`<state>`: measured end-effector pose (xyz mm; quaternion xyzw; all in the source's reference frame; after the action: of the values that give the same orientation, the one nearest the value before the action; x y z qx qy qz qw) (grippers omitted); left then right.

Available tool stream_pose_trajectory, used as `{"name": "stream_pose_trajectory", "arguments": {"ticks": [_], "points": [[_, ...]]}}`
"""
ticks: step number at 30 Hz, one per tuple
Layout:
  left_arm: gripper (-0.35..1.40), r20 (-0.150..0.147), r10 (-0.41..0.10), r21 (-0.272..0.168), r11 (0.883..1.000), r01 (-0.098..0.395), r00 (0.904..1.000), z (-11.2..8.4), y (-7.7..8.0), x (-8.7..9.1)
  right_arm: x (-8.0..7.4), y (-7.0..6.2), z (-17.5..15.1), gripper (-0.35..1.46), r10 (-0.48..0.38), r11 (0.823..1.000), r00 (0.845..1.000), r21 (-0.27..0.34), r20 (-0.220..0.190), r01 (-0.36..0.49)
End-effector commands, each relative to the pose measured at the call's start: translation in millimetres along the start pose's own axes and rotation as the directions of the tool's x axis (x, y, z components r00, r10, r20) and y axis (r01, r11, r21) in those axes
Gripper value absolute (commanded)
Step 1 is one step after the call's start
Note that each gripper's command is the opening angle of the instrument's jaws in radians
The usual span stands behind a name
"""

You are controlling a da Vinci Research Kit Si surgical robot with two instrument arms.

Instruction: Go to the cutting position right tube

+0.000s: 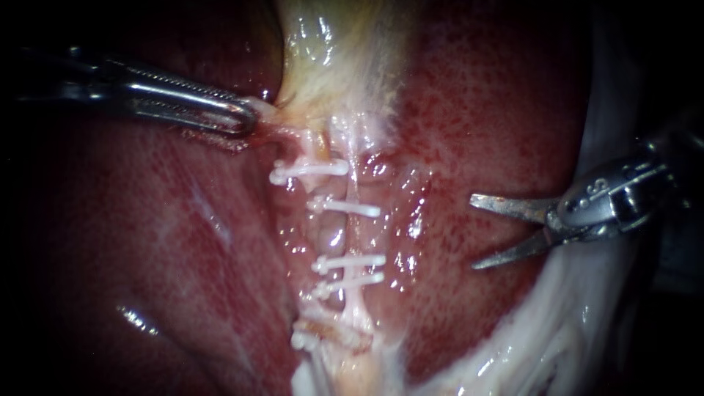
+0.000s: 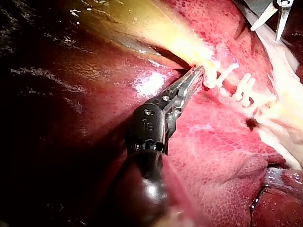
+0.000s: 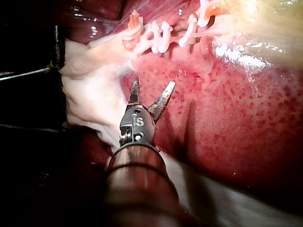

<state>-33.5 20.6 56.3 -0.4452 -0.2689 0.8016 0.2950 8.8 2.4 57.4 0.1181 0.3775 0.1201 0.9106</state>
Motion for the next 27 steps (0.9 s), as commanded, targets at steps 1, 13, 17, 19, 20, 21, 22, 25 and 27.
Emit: {"name": "stream_pose_trajectory", "arguments": {"ticks": [1,13,17,19,20,21,22,25,27], "points": [[-0.35,0.001,-0.001,-0.003,1.000,0.001,1.0000,-0.5,0.0,0.2,0.0,0.0,0.0,1.44,0.003,1.000,1.000,0.002,0.000,-0.003],[-0.35,-0.031,-0.008,0.035,0.999,0.009,0.9995,-7.8,1.2,4.0,0.2,0.1,0.0,1.42,0.006,0.997,1.000,0.073,-0.030,-0.004],[-0.35,-0.031,-0.008,0.036,0.999,0.009,0.9995,-7.7,1.2,3.9,0.8,0.2,0.7,1.42,0.014,0.989,0.997,0.150,-0.078,-0.002],[-0.35,-0.031,-0.008,0.036,0.999,0.009,0.9995,-7.7,1.2,3.9,1.3,0.1,1.3,1.40,0.055,0.976,0.993,0.214,-0.108,-0.031],[-0.35,-0.031,-0.008,0.037,0.999,0.009,0.9995,-7.7,1.2,3.9,1.5,0.1,1.6,1.40,0.080,0.969,0.990,0.241,-0.117,-0.049],[-0.35,-0.031,-0.008,0.037,0.999,0.009,0.9995,-7.7,1.2,4.0,1.7,0.1,2.0,1.40,0.101,0.960,0.987,0.271,-0.126,-0.064],[-0.35,-0.031,-0.008,0.037,0.999,0.009,0.9995,-7.7,1.2,4.0,2.0,0.0,2.6,1.40,0.127,0.948,0.983,0.306,-0.131,-0.082],[-0.35,-0.031,-0.008,0.037,0.999,0.009,0.9995,-7.7,1.3,4.0,2.4,-0.1,3.9,1.40,0.186,0.920,0.972,0.372,-0.140,-0.123],[-0.35,-0.031,-0.008,0.037,0.999,0.009,0.9995,-7.7,1.4,4.0,2.5,0.0,5.2,1.40,0.236,0.890,0.961,0.428,-0.141,-0.156]]}}
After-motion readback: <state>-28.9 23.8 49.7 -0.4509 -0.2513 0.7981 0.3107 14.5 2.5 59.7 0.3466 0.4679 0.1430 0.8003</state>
